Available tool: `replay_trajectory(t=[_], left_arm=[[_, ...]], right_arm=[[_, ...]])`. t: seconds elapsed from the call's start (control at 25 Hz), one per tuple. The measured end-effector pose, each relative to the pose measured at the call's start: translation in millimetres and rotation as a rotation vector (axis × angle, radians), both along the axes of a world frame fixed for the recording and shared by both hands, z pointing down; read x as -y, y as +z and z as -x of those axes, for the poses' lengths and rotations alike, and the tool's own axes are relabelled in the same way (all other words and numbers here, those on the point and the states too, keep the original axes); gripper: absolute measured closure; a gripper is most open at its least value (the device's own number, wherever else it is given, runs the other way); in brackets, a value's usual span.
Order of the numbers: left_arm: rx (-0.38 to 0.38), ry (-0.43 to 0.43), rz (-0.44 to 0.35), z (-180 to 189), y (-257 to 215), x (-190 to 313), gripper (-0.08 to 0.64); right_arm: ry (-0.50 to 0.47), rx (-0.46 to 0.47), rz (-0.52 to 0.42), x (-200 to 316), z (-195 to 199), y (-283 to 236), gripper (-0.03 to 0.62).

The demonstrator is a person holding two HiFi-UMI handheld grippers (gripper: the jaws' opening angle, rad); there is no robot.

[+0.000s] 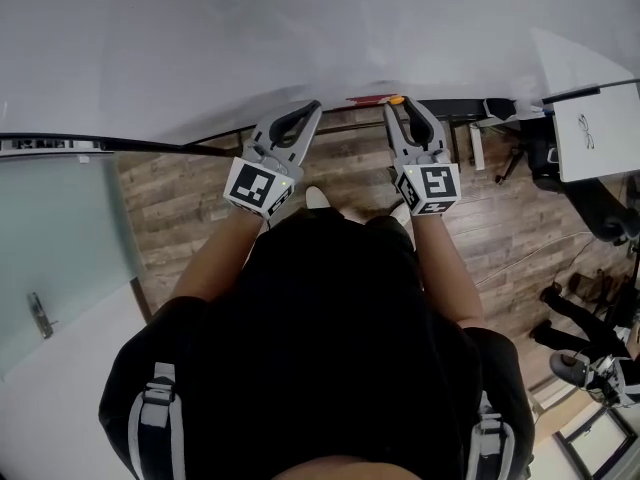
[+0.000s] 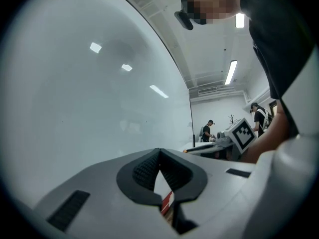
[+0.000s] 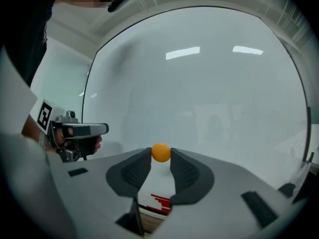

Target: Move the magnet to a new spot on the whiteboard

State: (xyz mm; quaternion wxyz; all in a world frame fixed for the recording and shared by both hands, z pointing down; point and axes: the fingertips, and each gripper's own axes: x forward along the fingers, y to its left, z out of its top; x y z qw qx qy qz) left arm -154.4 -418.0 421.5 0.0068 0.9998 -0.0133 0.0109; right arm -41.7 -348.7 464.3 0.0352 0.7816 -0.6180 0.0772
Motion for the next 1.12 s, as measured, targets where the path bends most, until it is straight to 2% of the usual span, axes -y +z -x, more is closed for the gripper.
replay_trajectory(t=[0.28, 0.52, 0.64, 1.12], left_arm=[[-0.006, 0.002, -0.020, -9.5, -14.1, -31.6, 0.555], [0.002, 0.014, -0.017, -17.0, -35.9, -83.9, 0.555], [0.017, 0.021, -0.045, -19.5, -42.2, -109.7, 0.555], [-0.004, -0.034, -0.038, -16.4, -58.8, -170.1, 0.555]], right_arm=[[-0.075, 0.008, -0.027, -25.6, 5.7, -26.5, 0.476], [-0.172, -0.011, -0.067, -62.6, 6.5, -60.7, 0.474], [-0.209, -0.018, -0.090, -83.1, 5.7, -73.3, 0.474], [-0.297, -0.003, -0.177, -155.1, 11.2, -105.4, 0.474]])
